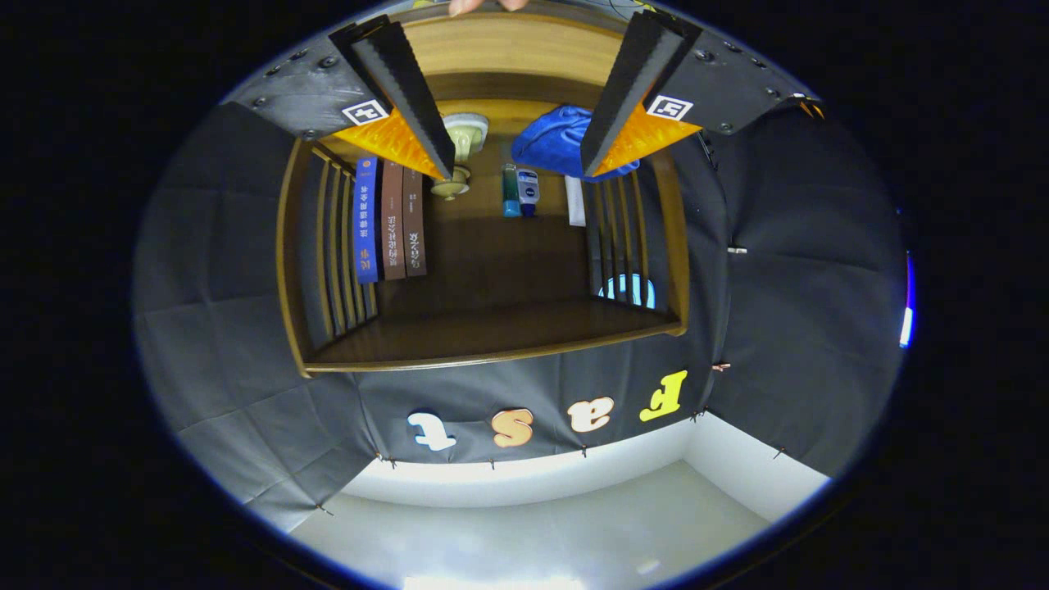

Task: Pull open the drawer, take out the items inside it, and place them on the countertop above the cabinet.

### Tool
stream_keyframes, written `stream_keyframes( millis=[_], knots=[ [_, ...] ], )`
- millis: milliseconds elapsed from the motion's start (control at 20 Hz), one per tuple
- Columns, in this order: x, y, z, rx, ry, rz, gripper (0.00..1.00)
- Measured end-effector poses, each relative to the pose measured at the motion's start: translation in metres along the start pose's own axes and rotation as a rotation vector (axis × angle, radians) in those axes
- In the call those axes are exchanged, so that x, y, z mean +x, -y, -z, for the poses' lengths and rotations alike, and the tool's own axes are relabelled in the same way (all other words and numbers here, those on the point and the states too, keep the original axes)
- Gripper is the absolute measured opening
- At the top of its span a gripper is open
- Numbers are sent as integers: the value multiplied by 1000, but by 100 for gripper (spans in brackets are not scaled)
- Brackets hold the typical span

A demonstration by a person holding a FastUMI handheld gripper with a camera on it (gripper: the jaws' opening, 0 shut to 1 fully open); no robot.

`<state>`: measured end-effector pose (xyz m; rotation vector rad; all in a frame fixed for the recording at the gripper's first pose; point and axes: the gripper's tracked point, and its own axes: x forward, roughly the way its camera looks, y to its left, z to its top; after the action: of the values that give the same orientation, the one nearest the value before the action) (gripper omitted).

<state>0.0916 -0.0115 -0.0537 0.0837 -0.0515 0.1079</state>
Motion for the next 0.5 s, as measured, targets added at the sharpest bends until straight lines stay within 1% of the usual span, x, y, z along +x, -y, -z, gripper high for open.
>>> stream_keyframes(
  millis=[100,250,500],
  knots=[
    [-24,-5,23,4,-1,36,98],
    [-46,-13,72,14,-55,61,98],
    [-63,1,147,-1,-164,121,99]
  ],
)
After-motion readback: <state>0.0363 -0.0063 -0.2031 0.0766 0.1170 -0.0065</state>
